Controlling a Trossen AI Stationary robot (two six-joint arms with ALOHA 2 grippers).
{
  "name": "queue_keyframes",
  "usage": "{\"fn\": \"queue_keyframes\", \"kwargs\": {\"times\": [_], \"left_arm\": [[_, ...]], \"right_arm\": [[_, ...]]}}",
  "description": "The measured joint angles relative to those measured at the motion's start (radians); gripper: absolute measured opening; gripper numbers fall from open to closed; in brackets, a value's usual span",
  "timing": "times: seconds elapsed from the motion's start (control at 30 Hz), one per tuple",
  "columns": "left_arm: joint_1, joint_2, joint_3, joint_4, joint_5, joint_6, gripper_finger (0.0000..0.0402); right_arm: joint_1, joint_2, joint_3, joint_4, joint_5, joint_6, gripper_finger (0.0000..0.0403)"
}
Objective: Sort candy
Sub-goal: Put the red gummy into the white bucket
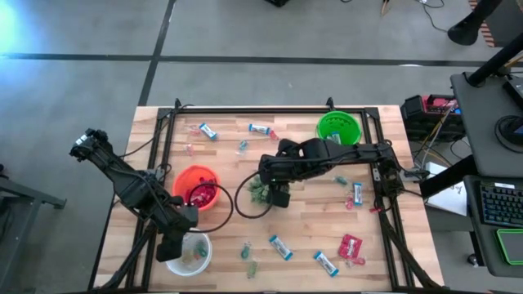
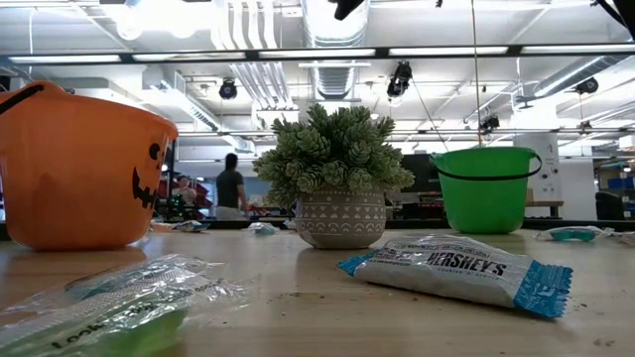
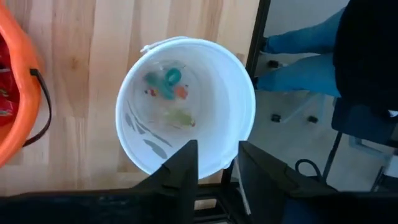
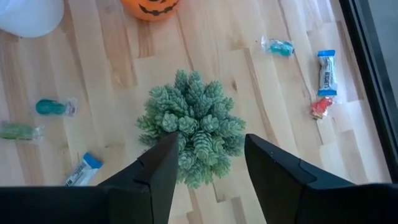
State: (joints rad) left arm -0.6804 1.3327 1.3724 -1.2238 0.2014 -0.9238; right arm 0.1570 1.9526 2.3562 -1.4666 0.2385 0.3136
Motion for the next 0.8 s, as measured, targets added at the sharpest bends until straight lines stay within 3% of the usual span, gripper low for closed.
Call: {"fn": "queue_keyframes", "kwargs": {"times": [0.1,0.27,0.53,0.8], "left_arm": [[0.000,0.000,0.000,0.000,-0.052,0.018,0.0113],[0.008,-0.009,0.005,-0.007,-0.236,0.033,0.0118],[0.085,-0.081,0.053,-0.080,-0.457,0.087,0.0119],[0.182,-0.162,0.068,-0.122,-0.531,0.195,0.0119]], "right_arm": [[-0.017,0.000,0.000,0.000,0.031,-0.016,0.0182],[-0.074,0.000,0.000,0.005,0.092,-0.062,0.0185],[-0.241,0.000,0.000,0.075,0.092,-0.186,0.0183],[-0.426,0.002,0.000,0.185,-0.085,-0.260,0.0178]]}}
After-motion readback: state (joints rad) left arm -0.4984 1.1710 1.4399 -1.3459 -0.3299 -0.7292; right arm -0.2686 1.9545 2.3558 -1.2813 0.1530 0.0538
